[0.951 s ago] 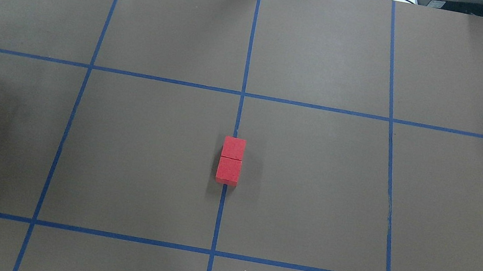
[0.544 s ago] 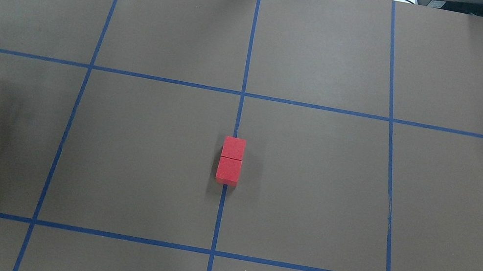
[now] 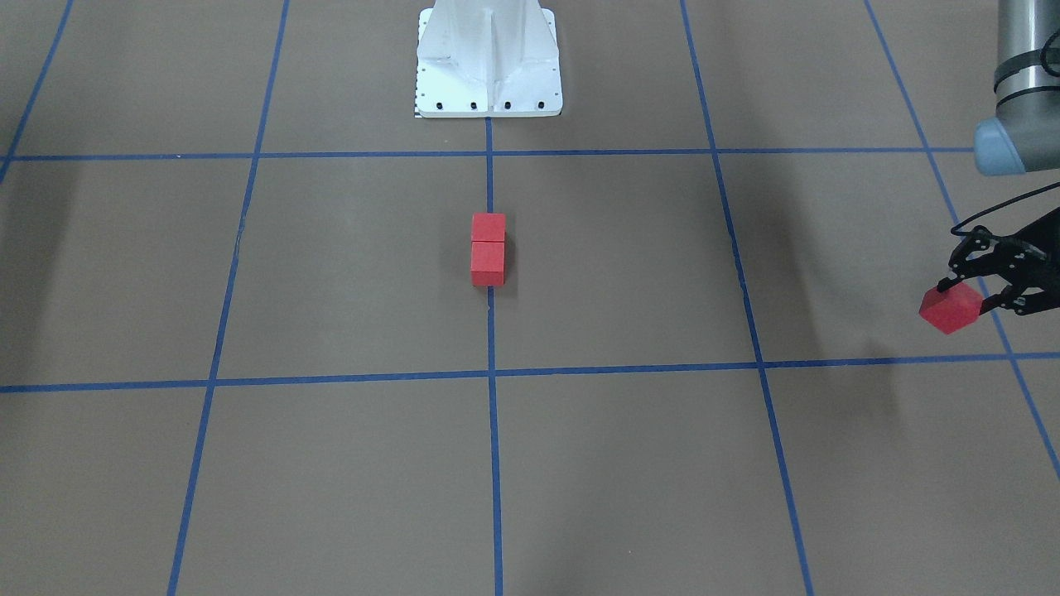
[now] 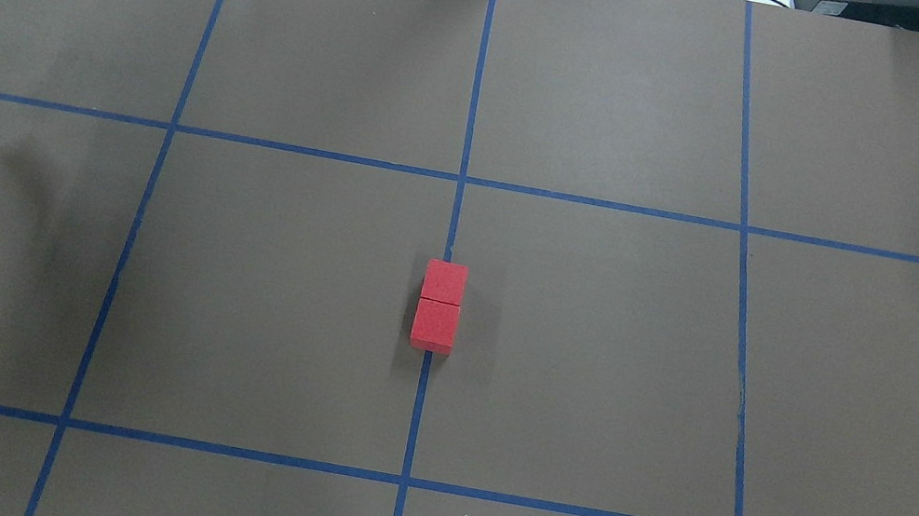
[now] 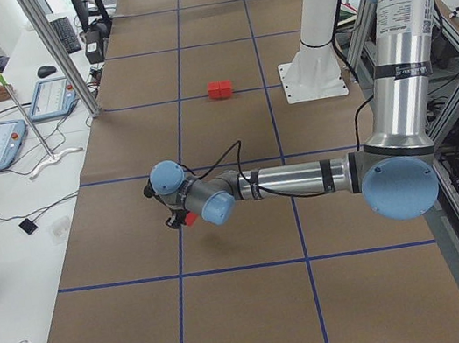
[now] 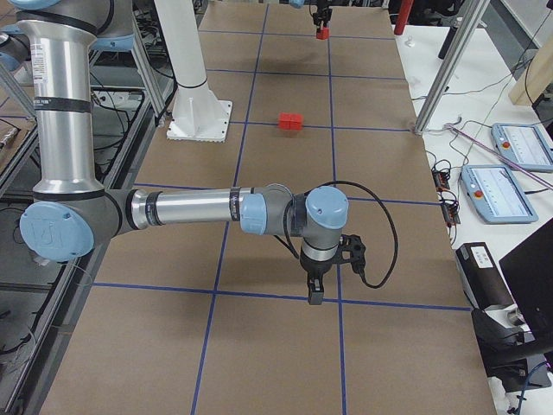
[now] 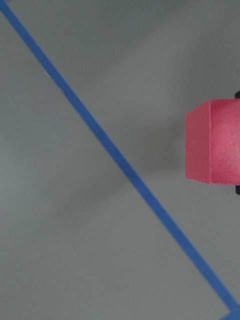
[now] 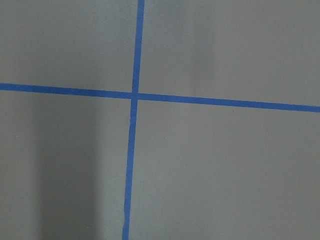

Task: Form red blocks into L shape at center
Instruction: 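Lift the grasped cube with the left gripper and carry it toward center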

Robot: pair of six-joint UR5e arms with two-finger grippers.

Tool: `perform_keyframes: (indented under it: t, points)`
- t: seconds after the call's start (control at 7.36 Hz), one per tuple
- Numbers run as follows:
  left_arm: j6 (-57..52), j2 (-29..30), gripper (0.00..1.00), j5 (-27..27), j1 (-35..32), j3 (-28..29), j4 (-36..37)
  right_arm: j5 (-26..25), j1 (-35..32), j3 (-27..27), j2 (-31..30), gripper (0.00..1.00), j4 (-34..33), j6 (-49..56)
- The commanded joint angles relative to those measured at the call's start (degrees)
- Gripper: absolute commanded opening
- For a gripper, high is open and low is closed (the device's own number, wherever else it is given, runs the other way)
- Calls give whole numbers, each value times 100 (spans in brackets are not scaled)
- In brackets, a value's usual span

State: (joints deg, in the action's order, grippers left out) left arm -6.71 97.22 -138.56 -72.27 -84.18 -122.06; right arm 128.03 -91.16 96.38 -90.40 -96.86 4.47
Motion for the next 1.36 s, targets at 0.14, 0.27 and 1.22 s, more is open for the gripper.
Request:
perform_keyframes:
  t: [0.14, 0.27, 1.22]
  points:
    - [-49, 165, 0, 1505, 651, -1099, 33, -6, 1, -5, -13, 100, 0, 1]
    - [-49, 366, 0, 1525, 661, -1188, 33, -15, -7, -13, -31, 100, 0, -8]
    - [-1420, 2044, 0, 2035, 2365, -1136, 1989, -15, 1, -57, -48, 100, -8, 10]
